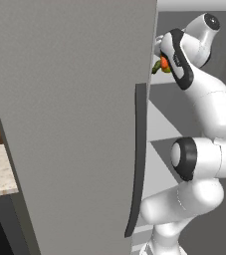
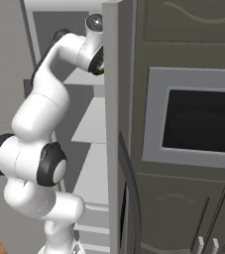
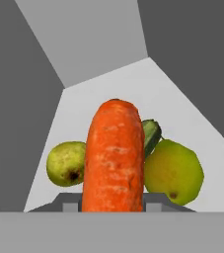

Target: Take the carrot and pear from the second highest rack and move them to the highest rack where the squash and pear are located, to maximize freezer space. Close the freezer door after rearranging.

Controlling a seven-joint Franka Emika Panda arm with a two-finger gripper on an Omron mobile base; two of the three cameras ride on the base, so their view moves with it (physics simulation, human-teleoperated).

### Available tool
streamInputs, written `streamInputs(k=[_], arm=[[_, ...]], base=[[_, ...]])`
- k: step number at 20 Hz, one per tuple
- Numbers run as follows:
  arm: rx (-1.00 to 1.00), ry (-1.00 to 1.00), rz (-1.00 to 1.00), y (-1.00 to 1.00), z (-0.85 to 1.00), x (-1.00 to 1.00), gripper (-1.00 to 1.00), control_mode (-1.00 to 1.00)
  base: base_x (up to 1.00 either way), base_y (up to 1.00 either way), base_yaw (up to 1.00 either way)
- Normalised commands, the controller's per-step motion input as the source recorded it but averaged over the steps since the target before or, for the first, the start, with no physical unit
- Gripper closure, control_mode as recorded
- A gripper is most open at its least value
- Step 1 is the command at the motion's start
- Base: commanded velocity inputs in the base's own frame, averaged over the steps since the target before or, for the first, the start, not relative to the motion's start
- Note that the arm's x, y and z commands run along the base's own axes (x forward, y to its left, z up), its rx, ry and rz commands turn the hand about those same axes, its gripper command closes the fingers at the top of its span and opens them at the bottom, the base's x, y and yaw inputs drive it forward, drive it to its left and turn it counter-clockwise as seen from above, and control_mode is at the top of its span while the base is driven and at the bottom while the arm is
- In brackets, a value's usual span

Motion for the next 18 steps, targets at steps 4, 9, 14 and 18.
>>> streamInputs(k=[4,9,14,18], arm=[[0.00,0.00,0.00,0.00,-0.10,0.14,1.00,-1.00],[0.00,0.00,0.00,0.00,-0.20,0.18,-1.00,-1.00],[0.00,0.00,0.00,0.02,-0.02,0.42,-1.00,-1.00],[0.00,0.00,0.01,0.00,0.00,0.52,-1.00,-1.00]], base=[[0.00,0.00,0.00],[0.00,0.00,0.00],[0.00,0.00,0.00],[0.00,0.00,0.00]])
